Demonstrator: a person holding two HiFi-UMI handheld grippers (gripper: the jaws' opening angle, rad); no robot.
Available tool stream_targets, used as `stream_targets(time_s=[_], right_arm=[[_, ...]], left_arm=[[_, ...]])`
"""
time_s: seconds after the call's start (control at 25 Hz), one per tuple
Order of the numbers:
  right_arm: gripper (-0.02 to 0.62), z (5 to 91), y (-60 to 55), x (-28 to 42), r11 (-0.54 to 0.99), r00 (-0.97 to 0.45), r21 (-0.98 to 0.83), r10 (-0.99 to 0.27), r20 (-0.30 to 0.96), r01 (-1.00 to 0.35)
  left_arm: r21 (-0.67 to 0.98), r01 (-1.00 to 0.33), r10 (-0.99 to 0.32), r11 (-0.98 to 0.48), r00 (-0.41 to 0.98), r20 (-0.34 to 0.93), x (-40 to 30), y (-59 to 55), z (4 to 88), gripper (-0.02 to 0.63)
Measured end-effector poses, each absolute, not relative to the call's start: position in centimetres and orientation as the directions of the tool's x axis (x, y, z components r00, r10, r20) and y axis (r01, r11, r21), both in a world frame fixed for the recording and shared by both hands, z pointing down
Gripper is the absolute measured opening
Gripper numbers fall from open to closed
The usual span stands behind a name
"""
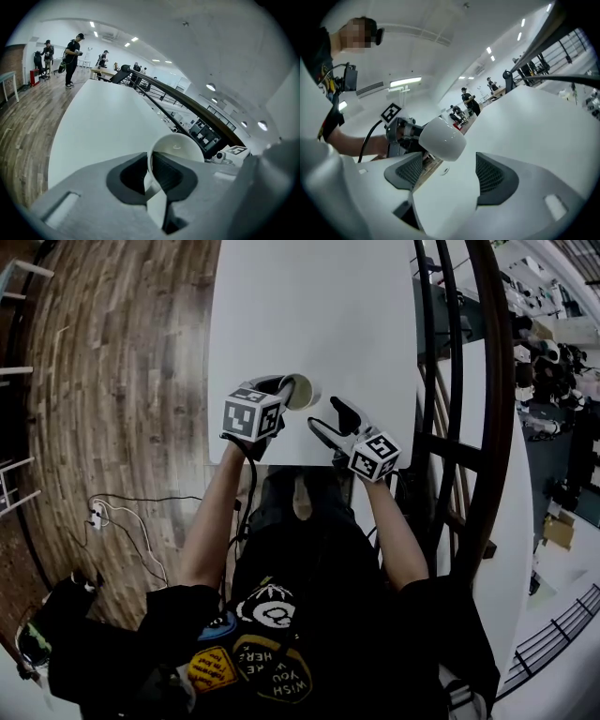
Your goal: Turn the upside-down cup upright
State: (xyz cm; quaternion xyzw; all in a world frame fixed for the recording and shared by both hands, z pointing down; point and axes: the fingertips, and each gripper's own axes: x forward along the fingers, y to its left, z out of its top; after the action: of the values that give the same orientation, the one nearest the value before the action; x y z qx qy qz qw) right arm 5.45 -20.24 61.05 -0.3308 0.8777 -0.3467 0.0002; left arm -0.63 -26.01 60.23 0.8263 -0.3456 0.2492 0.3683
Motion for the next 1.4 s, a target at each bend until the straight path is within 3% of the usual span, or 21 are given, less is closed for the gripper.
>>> stream_targets(time_s=[0.2, 0.4, 0.56, 0.92, 1.12, 1.4], right_arm=[[0.376, 60.4, -21.3, 6.8, 0.296, -0.733, -0.881, -0.676, 0.080, -0.369], [0.401, 58.6, -21.9, 5.9, 0.248, -0.740, -0.960, -0.669, -0.074, -0.128], [0.463, 58.2, -22.7, 6.1, 0.154, -0.697, -0.985, -0.698, -0.161, 0.073], [0.474, 58.9, -24.0, 5.6, -0.086, -0.612, -0.883, -0.752, -0.246, 0.461], [0.453, 59.0, -24.4, 5.1, -0.146, -0.618, -0.836, -0.741, -0.262, 0.530], [0.449, 58.4, -24.3, 4.9, -0.105, -0.669, -0.896, -0.704, -0.240, 0.432]], left_arm=[[0.506, -0.728, -0.483, -0.462, 0.685, 0.545, -0.4, -25.9, 60.1, 0.041], [0.497, -0.720, -0.559, -0.485, 0.692, 0.458, 0.3, -26.4, 59.2, 0.041], [0.466, -0.717, -0.571, -0.519, 0.696, 0.435, 0.8, -26.3, 58.7, 0.041], [0.367, -0.651, -0.503, -0.665, 0.753, 0.425, 3.4, -24.0, 58.0, 0.041], [0.288, -0.622, -0.493, -0.728, 0.767, 0.410, 3.8, -23.5, 57.2, 0.041], [0.257, -0.584, -0.465, -0.770, 0.789, 0.401, 3.7, -23.4, 57.0, 0.046]])
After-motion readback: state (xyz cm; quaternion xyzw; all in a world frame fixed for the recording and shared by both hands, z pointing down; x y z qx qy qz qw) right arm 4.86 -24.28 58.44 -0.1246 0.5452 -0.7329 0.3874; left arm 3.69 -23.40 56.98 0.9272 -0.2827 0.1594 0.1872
